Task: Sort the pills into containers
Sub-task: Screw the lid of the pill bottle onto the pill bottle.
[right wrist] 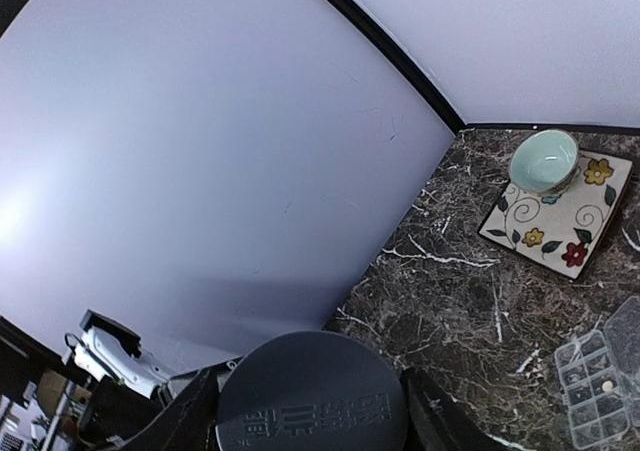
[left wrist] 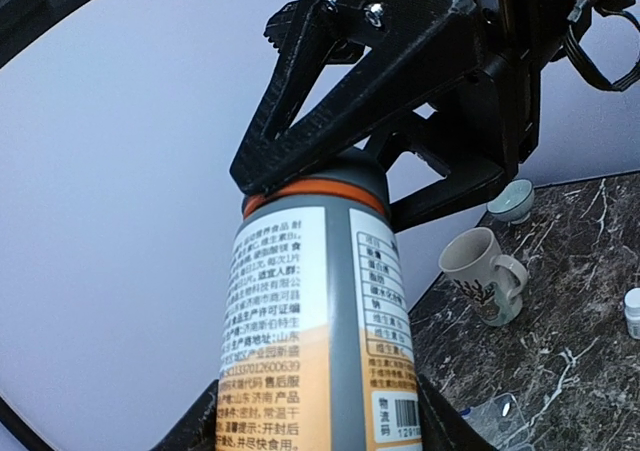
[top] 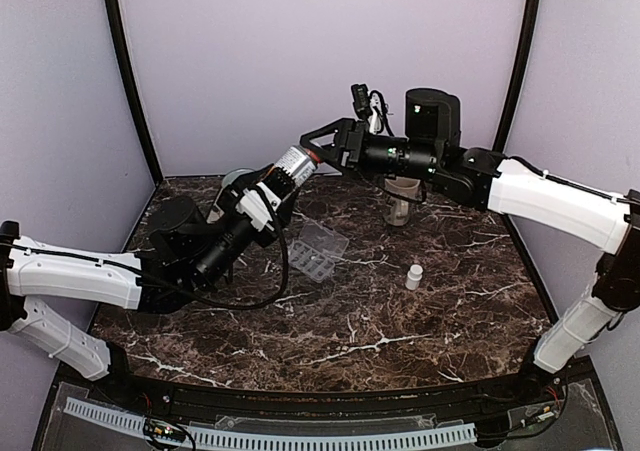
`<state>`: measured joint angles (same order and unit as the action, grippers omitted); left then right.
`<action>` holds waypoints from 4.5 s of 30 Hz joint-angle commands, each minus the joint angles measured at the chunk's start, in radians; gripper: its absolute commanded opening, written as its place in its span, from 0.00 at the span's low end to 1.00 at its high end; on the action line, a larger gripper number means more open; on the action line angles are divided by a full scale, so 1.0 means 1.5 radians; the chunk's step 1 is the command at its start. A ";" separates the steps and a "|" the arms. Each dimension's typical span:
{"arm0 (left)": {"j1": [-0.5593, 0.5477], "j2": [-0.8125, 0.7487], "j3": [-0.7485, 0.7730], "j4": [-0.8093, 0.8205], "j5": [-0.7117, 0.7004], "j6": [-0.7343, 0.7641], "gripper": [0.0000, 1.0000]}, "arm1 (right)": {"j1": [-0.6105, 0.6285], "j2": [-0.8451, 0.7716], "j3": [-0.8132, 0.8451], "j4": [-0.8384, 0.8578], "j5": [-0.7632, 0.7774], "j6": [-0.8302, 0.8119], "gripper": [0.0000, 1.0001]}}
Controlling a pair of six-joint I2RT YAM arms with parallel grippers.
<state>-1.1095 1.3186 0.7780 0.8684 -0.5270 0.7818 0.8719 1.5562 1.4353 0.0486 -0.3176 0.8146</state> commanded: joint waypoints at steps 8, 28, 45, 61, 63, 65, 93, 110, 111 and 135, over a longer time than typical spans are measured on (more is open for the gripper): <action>0.030 -0.065 0.058 -0.069 0.162 -0.145 0.00 | 0.022 -0.029 -0.047 -0.020 0.006 -0.041 0.74; 0.139 -0.097 0.086 -0.205 0.294 -0.335 0.00 | 0.031 -0.099 -0.087 -0.032 0.047 -0.096 0.81; 0.313 -0.032 0.204 -0.340 0.799 -0.619 0.00 | 0.044 -0.191 -0.159 -0.005 0.119 -0.213 0.80; 0.358 0.065 0.278 -0.354 1.062 -0.739 0.00 | 0.042 -0.202 -0.157 0.034 0.103 -0.223 0.81; 0.359 0.071 0.281 -0.354 1.076 -0.744 0.00 | 0.041 -0.198 -0.154 0.034 0.100 -0.221 0.82; 0.359 0.076 0.283 -0.354 1.086 -0.748 0.00 | 0.041 -0.195 -0.151 0.034 0.097 -0.220 0.81; 0.359 0.106 0.303 -0.351 1.143 -0.772 0.00 | 0.024 -0.151 -0.124 0.060 0.041 -0.192 0.74; 0.359 0.118 0.314 -0.314 1.157 -0.807 0.00 | 0.020 -0.140 -0.120 0.070 0.016 -0.179 0.42; 0.360 0.118 0.314 -0.310 1.157 -0.811 0.00 | 0.020 -0.140 -0.121 0.071 0.014 -0.179 0.40; 0.338 0.120 0.339 -0.327 1.111 -0.770 0.00 | 0.038 -0.098 -0.093 0.056 0.024 -0.173 0.24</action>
<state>-0.5701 1.5108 1.2339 0.3676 1.1584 -0.4206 0.9020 1.3685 1.2659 0.1333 -0.2539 0.5514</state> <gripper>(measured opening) 0.536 0.518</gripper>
